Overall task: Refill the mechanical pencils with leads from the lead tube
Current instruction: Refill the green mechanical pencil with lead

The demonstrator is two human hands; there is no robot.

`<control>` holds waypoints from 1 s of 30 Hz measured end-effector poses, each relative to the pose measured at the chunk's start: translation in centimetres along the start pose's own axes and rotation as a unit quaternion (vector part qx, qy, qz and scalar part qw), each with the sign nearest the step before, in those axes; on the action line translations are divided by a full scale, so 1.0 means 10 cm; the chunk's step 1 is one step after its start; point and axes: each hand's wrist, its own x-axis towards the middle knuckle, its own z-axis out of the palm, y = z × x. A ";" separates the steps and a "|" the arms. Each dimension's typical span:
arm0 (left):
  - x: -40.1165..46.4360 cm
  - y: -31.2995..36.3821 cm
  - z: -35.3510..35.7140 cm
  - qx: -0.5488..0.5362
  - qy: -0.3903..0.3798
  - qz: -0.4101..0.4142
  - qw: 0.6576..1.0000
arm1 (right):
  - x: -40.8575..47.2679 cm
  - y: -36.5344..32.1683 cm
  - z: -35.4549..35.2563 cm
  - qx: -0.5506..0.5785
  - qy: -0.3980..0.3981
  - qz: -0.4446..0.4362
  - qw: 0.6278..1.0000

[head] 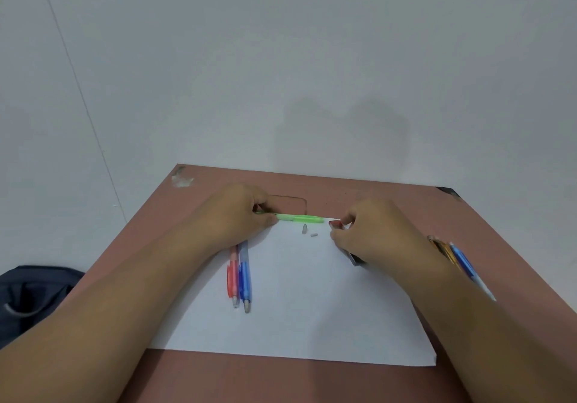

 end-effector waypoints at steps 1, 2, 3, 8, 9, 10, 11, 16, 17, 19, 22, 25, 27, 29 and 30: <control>-0.01 0.01 -0.01 -0.007 0.001 0.001 1.000 | 0.00 0.00 0.00 0.008 0.004 0.001 1.000; -0.03 0.02 -0.02 -0.017 0.004 0.002 1.000 | -0.01 0.01 0.00 0.026 0.007 0.003 1.000; -0.04 0.03 -0.03 -0.028 0.009 0.004 1.000 | -0.02 0.01 0.00 0.061 0.008 0.007 0.998; -0.10 0.13 -0.06 -0.111 0.046 0.016 0.993 | -0.09 0.04 -0.05 0.229 0.084 -0.060 0.968; -0.12 0.17 -0.07 -0.138 0.051 0.025 0.989 | -0.10 0.03 -0.07 0.239 0.097 -0.098 0.961; -0.14 0.22 -0.08 -0.164 0.053 0.038 0.984 | -0.11 0.02 -0.07 0.239 0.112 -0.135 0.955; -0.16 0.27 -0.08 -0.184 0.051 0.053 0.980 | -0.11 0.01 -0.07 0.232 0.127 -0.170 0.949; -0.19 0.37 -0.09 -0.235 0.046 0.104 0.965 | -0.12 -0.04 -0.04 0.241 0.165 -0.268 0.918; -0.19 0.37 -0.09 -0.245 0.047 0.108 0.962 | -0.12 -0.05 -0.03 0.249 0.164 -0.274 0.914; -0.19 0.37 -0.07 -0.246 0.052 0.112 0.961 | -0.12 -0.06 -0.02 0.256 0.161 -0.279 0.911; -0.18 0.35 -0.07 -0.214 0.062 0.113 0.968 | -0.12 -0.05 0.00 0.248 0.147 -0.277 0.917; -0.16 0.32 -0.05 -0.190 0.055 0.117 0.973 | -0.13 -0.05 -0.01 0.248 0.091 -0.258 0.929; -0.14 0.29 -0.04 -0.168 0.057 0.126 0.976 | -0.14 -0.06 -0.01 0.240 0.066 -0.243 0.938; -0.14 0.28 -0.03 -0.142 0.079 0.151 0.975 | -0.16 -0.07 -0.03 0.232 0.063 -0.236 0.942; -0.13 0.28 -0.04 -0.131 0.093 0.163 0.973 | -0.17 -0.08 -0.03 0.232 0.062 -0.234 0.942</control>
